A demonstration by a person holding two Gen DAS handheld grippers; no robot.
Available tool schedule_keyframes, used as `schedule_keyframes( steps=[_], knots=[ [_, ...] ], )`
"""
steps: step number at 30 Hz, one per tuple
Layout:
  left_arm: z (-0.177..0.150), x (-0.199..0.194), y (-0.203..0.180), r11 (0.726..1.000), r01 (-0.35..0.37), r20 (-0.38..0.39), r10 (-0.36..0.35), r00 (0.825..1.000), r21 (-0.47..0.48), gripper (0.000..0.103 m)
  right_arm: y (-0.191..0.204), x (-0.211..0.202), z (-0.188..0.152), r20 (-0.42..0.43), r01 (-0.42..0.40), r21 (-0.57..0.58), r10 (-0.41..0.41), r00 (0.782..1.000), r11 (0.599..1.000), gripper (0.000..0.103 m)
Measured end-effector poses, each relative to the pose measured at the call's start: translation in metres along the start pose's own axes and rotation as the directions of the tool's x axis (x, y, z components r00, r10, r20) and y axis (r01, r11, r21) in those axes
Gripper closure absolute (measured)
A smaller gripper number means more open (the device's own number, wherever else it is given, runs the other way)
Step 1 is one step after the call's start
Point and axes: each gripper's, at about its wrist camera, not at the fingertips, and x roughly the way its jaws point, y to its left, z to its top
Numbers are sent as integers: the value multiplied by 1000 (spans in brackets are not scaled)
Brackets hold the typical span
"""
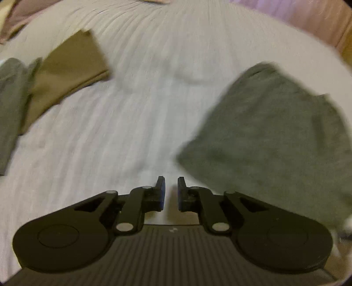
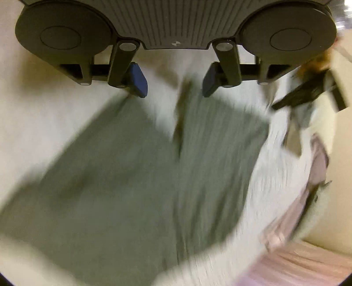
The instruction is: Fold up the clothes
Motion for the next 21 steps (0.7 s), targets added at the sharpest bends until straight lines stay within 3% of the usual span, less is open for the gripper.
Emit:
schedule_keyframes(
  steps=[1, 3, 4, 5, 8, 9, 12, 15, 16, 18, 20, 21],
  knots=[
    [4, -2, -12, 1000, 22, 20, -22, 1000, 16, 96, -6, -7, 8, 66, 68, -55, -64, 996, 996, 45],
    [9, 1, -37, 997, 52, 56, -55, 997, 58, 89, -18, -17, 23, 191, 208, -158, -177, 965, 965, 45],
    [10, 7, -49, 995, 64, 69, -69, 995, 78, 79, -26, -15, 31, 229, 275, -213, -225, 947, 938, 45],
    [7, 17, -59, 994, 69, 55, -74, 996, 84, 77, -35, -9, 39, 264, 339, -267, -269, 926, 902, 45],
    [-8, 48, -84, 993, 70, -32, -67, 997, 98, 80, -74, 14, 48, 240, 472, -414, -407, 881, 778, 45],
    [-17, 50, -88, 992, 65, -64, -59, 996, 110, 81, -88, 14, 49, 216, 483, -429, -432, 876, 763, 45],
    [-42, 21, -95, 992, 101, -75, -96, 993, 71, 86, -123, -25, 53, 176, 411, -277, -375, 910, 868, 45],
    [-61, -3, -114, 973, 223, -98, -227, 969, -55, 86, -161, -64, 59, 151, 213, 6, -211, 966, 977, 45],
    [-67, -8, -123, 958, 271, -101, -280, 955, -98, 86, -176, -72, 61, 160, 128, 108, -144, 977, 986, 45],
    [-77, -6, -144, 914, 359, -97, -381, 920, -187, 81, -199, -72, 66, 180, 7, 266, -56, 982, 964, 45],
    [-87, 7, -164, 875, 393, -110, -436, 893, -282, 77, -208, -67, 71, 187, -48, 314, -12, 982, 948, 45],
    [-92, 13, -172, 872, 383, -118, -433, 894, -305, 77, -211, -65, 74, 186, -63, 324, 1, 983, 944, 45]
  ],
)
